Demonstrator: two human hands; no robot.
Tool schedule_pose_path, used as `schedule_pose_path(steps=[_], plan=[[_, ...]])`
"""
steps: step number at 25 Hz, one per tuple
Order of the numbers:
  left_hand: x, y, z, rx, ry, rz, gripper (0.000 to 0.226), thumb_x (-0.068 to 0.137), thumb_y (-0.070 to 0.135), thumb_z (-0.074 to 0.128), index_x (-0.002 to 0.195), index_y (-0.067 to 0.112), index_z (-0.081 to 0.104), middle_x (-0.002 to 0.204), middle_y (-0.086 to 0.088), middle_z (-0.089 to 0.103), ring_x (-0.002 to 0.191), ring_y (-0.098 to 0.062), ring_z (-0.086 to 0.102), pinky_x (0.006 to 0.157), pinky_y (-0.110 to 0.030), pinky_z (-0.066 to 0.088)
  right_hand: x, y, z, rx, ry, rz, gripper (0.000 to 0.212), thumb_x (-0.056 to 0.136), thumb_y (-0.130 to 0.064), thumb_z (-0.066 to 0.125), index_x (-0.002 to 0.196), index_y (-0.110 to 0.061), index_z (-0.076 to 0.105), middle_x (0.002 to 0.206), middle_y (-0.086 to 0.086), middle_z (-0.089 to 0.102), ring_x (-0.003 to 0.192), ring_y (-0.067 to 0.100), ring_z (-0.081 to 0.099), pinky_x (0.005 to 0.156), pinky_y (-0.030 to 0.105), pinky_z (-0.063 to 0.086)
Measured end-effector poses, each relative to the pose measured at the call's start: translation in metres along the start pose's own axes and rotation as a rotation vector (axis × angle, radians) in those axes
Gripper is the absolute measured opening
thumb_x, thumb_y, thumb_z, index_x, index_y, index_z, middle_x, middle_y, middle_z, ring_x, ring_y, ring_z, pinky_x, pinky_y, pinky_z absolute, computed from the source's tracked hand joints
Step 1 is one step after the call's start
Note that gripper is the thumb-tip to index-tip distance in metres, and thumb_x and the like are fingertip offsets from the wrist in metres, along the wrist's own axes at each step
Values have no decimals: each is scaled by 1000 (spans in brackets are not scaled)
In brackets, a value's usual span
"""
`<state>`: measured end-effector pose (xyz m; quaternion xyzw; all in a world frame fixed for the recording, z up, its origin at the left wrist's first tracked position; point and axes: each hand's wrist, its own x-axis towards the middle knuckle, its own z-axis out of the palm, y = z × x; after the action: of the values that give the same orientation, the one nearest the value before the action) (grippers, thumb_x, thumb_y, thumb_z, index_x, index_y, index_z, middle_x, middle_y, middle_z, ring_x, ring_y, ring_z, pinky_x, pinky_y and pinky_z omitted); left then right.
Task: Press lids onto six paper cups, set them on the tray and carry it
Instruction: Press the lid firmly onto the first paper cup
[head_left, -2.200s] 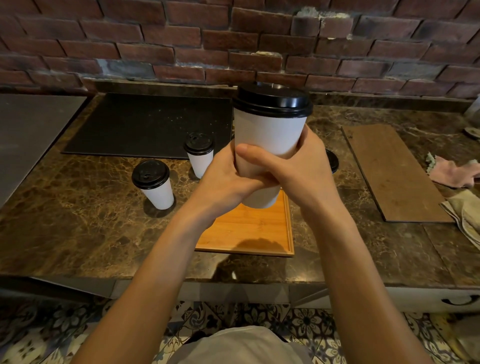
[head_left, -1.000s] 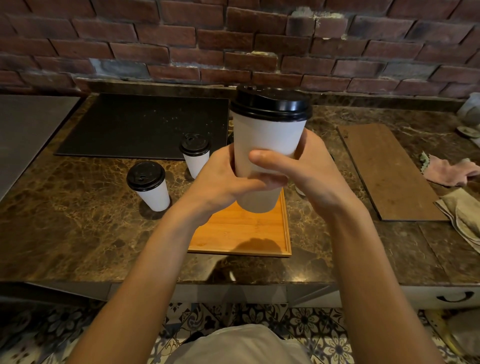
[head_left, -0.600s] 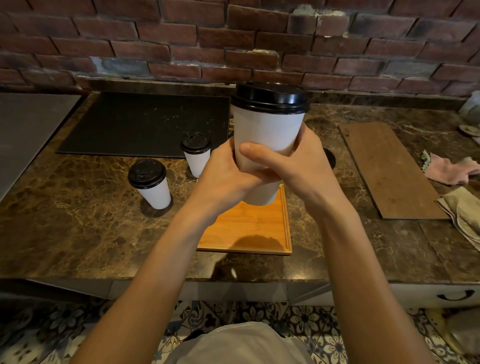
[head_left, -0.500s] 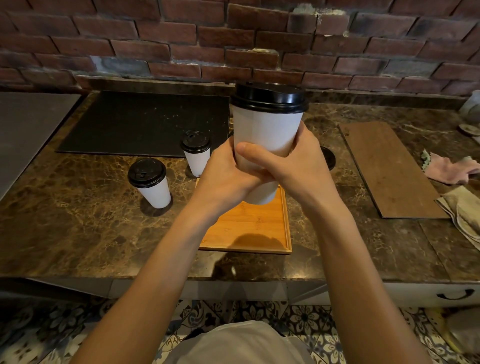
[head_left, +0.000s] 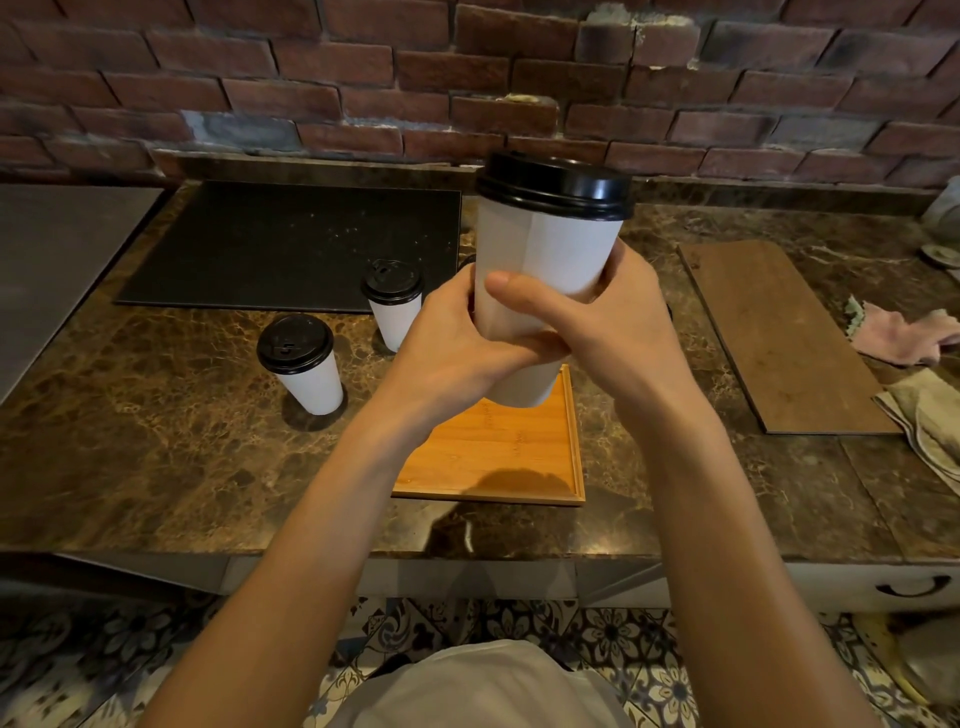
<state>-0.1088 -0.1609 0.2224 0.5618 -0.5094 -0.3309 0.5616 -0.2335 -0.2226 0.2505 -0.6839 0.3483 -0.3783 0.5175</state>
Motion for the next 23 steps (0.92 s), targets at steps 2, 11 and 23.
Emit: schedule_pose_path(steps=[2, 11, 23], plan=[[0, 3, -1, -3, -25, 8, 45, 61, 27, 81, 96, 36, 54, 84, 34, 65, 82, 10, 64, 62, -5, 47, 0, -1, -3, 25, -31, -20, 62, 64, -39, 84, 118, -24, 57, 105, -9, 68, 95, 4, 68, 75, 24, 59], [0, 6, -10, -117, -222, -33, 51, 66, 29, 80, 113, 25, 62, 106, 10, 70, 99, -7, 66, 74, -15, 50, 1, 0, -16, 140, -241, -74, 37, 74, -20, 75, 109, -21, 63, 95, -9, 74, 94, 9, 70, 75, 20, 54], [-2, 5, -9, -138, -225, -32, 46, 64, 31, 79, 108, 29, 64, 104, 10, 71, 99, -9, 66, 77, -18, 52, 3, 2, -18, 86, -281, -54, 37, 75, -21, 75, 110, -22, 63, 100, -5, 73, 97, 10, 70, 78, 22, 55]])
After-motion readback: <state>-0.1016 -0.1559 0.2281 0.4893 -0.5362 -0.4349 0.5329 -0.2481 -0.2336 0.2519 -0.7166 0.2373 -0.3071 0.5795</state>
